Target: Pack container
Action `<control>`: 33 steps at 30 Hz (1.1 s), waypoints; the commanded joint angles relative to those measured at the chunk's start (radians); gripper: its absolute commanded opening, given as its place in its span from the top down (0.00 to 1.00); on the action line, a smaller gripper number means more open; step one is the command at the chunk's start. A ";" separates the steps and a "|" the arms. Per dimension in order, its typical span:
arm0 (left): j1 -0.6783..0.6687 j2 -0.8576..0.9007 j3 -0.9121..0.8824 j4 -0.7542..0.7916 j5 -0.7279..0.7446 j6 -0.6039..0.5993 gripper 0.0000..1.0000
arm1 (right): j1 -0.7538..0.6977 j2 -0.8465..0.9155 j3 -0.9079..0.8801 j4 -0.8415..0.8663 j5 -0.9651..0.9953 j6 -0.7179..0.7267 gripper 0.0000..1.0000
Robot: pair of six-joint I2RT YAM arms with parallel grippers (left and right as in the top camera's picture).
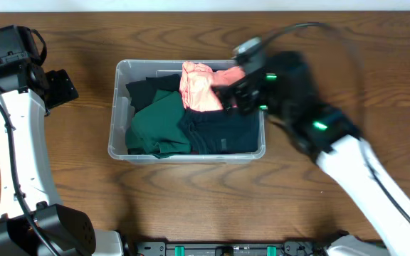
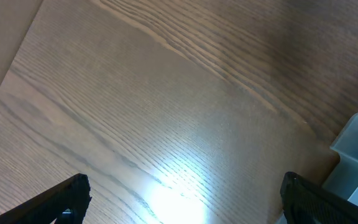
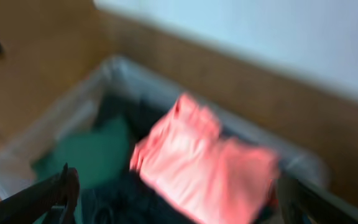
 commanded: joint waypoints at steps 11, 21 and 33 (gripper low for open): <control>0.003 -0.012 0.013 -0.003 -0.011 0.002 0.02 | -0.067 -0.272 0.009 -0.151 0.200 -0.140 0.01; 0.003 -0.012 0.013 -0.003 -0.011 0.002 0.02 | -0.202 -0.296 0.008 -0.293 0.430 0.073 0.01; 0.003 -0.012 0.013 -0.003 -0.011 0.002 0.02 | -0.363 -0.509 -0.268 -0.242 0.338 0.100 0.01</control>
